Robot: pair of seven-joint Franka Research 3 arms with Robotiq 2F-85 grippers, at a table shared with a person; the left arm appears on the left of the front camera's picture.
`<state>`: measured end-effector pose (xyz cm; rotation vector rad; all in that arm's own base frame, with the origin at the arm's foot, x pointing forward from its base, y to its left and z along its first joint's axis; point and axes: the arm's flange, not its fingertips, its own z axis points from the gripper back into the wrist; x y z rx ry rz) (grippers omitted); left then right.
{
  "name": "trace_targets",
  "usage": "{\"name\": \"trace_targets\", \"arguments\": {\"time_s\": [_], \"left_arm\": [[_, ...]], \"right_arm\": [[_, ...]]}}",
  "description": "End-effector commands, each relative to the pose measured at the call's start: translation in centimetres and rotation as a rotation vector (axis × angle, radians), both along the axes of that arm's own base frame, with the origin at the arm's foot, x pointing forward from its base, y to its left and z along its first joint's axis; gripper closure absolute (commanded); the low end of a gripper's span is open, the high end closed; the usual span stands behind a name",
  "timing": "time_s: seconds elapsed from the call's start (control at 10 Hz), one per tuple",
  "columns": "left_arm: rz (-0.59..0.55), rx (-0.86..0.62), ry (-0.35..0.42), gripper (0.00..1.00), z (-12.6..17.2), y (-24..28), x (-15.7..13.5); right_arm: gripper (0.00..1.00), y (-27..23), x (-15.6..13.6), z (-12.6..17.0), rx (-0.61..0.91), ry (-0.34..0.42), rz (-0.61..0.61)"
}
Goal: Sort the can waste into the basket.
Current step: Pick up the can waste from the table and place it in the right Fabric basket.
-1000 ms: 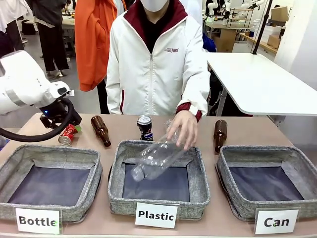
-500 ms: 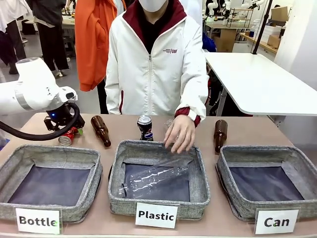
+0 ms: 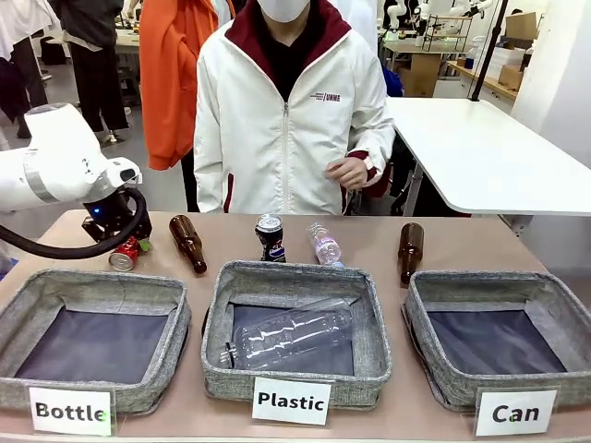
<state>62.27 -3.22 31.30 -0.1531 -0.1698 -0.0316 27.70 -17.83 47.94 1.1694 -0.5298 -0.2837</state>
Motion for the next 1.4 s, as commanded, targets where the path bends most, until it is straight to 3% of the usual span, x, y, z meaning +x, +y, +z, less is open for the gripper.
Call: {"name": "trace_targets", "arguments": {"time_s": [0.0,0.2,0.7,1.0,1.2,1.3], "left_arm": [[0.000,-0.007,0.007,1.00,0.1,-0.1,-0.6],[-0.008,-0.018,-0.001,0.97,0.3,-0.1,-0.9],[-0.012,-0.014,-0.006,1.00,0.7,0.1,-1.3],[-0.014,-0.043,-0.020,1.00,2.3,1.0,-1.8],[-0.248,-0.190,0.106,1.00,7.3,3.4,-6.5],[-0.435,-0.204,0.074,1.00,10.7,5.2,-11.2]], "right_arm": [[0.00,-0.1,0.2,0.1,0.009,-0.036,0.003],[0.00,-0.1,0.2,0.1,0.009,-0.036,0.003],[0.00,-0.1,0.2,0.1,0.009,-0.036,0.003],[0.00,-0.1,0.2,0.1,0.009,-0.036,0.003],[0.00,-0.1,0.2,0.1,0.009,-0.036,0.003],[0.00,-0.1,0.2,0.1,0.009,-0.036,0.003]]}}
